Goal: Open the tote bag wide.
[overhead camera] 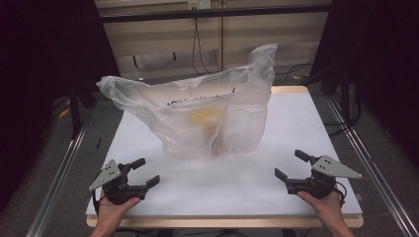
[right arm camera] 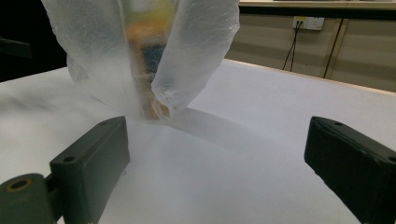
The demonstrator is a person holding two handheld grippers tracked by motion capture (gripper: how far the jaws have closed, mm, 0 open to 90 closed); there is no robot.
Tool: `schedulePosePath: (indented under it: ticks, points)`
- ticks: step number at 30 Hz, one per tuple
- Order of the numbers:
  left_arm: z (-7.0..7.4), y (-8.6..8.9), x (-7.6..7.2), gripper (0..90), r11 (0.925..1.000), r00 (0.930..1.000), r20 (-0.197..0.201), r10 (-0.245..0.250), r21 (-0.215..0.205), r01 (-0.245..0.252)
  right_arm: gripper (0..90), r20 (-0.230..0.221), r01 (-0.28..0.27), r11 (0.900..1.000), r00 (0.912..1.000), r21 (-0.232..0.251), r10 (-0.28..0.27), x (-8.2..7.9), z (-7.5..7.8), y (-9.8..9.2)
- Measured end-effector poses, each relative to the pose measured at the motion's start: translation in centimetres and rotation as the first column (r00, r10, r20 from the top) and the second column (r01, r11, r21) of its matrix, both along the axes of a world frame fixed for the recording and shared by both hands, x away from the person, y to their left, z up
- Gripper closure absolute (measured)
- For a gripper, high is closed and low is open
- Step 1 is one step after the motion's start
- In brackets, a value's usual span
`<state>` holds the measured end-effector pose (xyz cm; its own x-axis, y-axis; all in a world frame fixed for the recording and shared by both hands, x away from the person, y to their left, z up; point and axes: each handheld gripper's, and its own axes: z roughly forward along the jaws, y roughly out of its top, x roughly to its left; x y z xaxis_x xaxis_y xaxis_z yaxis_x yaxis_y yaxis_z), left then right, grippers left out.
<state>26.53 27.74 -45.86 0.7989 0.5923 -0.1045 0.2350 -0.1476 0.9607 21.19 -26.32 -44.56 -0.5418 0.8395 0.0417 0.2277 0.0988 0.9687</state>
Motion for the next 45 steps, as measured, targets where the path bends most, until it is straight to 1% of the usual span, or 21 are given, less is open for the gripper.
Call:
schedulePosePath:
  ticks: [1,2,5,6,8,9,11,12,15,17,20,21,22,23,24,25,26,34,42,43,45]
  points:
    - [0.1,0.1,0.1,17.8,0.9996,0.9998,0.001,-0.021,0.017,0.021,7.5,-0.003,-0.002,1.000,1.0000,0.004,0.002,0.0,0.0,0.1]
    - [0.1,0.0,0.0,19.7,0.9998,0.9998,-0.006,-0.017,-0.001,0.017,8.9,-0.002,-0.001,1.000,1.0000,0.001,0.001,0.0,0.0,0.1]
    - [0.2,0.0,0.0,25.7,0.9988,0.9990,0.004,-0.044,0.022,0.044,15.3,-0.004,-0.007,1.000,1.0000,0.004,0.007,0.0,0.1,0.2]
    - [0.3,-0.1,0.0,28.4,0.9992,0.9992,0.005,-0.040,0.011,0.039,21.6,-0.003,-0.024,1.000,0.9997,0.011,0.024,0.0,0.1,0.2]
    - [0.4,-0.1,-0.1,32.0,0.9990,0.9990,0.005,-0.045,-0.004,0.045,23.7,-0.009,-0.030,1.000,0.9995,0.005,0.030,0.0,0.2,0.3]
    - [0.4,-0.1,-0.2,39.4,0.9986,0.9985,-0.007,-0.053,-0.004,0.053,28.5,-0.014,-0.042,0.999,0.9990,0.009,0.042,0.1,0.2,0.3]
    - [0.4,-0.1,-0.2,42.4,0.9979,0.9979,-0.012,-0.063,-0.013,0.063,35.9,-0.026,-0.051,0.999,0.9983,0.012,0.052,0.3,0.2,0.4]
    - [0.4,-0.1,-0.2,47.2,0.9974,0.9975,-0.017,-0.069,-0.024,0.068,42.9,-0.024,-0.057,0.998,0.9981,0.011,0.057,0.4,0.3,0.5]
    - [0.4,-0.1,-0.2,56.3,0.9967,0.9966,-0.018,-0.080,-0.011,0.080,54.9,-0.034,-0.080,0.997,0.9961,0.016,0.081,0.7,0.4,0.7]
    - [0.6,-0.1,-0.2,62.9,0.9962,0.9962,0.005,-0.087,0.006,0.087,61.0,-0.037,-0.088,0.996,0.9954,0.015,0.089,0.9,0.5,1.0]
    - [0.9,-0.4,-0.5,73.8,0.9950,0.9950,0.020,-0.098,-0.015,0.098,71.8,-0.057,-0.114,0.993,0.9917,0.034,0.116,1.3,0.7,1.1]
    - [1.1,-0.3,-0.4,77.0,0.9939,0.9929,0.045,-0.110,0.005,0.110,75.4,-0.061,-0.120,0.992,0.9905,0.043,0.123,1.4,0.8,1.2]
    - [1.3,-0.5,-0.5,81.4,0.9929,0.9928,0.029,-0.117,-0.020,0.117,78.4,-0.065,-0.135,0.990,0.9883,0.046,0.138,1.6,0.9,1.2]
    - [1.5,-0.6,-0.4,84.3,0.9926,0.9922,0.032,-0.120,-0.013,0.121,80.9,-0.069,-0.136,0.989,0.9878,0.053,0.140,1.8,1.0,1.2]
    - [1.7,-0.6,-0.3,86.3,0.9883,0.9883,0.018,-0.152,-0.017,0.152,83.3,-0.063,-0.144,0.988,0.9869,0.063,0.148,2.0,1.2,1.3]
    - [1.7,-0.6,-0.3,89.0,0.9883,0.9883,0.018,-0.152,-0.017,0.152,85.6,-0.071,-0.152,0.986,0.9851,0.068,0.156,2.1,1.4,1.3]
    - [2.1,-1.0,-0.1,90.0,0.9892,0.9893,-0.003,-0.146,-0.005,0.146,88.6,-0.066,-0.162,0.984,0.9837,0.073,0.167,2.4,1.6,1.3]
    - [2.9,-2.5,0.5,90.0,0.9807,0.9794,-0.056,-0.194,-0.032,0.193,90.0,-0.062,-0.198,0.976,0.9770,0.094,0.204,3.7,3.2,1.9]
    - [4.8,-3.4,0.8,90.0,0.9759,0.9759,-0.009,-0.218,-0.011,0.218,90.0,-0.039,-0.254,0.963,0.9653,0.094,0.258,4.0,5.1,3.5]
    - [5.1,-3.5,0.9,90.0,0.9749,0.9749,0.000,-0.223,0.004,0.223,90.0,-0.030,-0.267,0.958,0.9621,0.105,0.271,4.1,5.4,3.7]
    - [5.5,-3.8,1.2,90.0,0.9759,0.9759,0.004,-0.218,-0.012,0.218,90.0,-0.013,-0.277,0.951,0.9595,0.136,0.282,4.4,6.0,3.7]
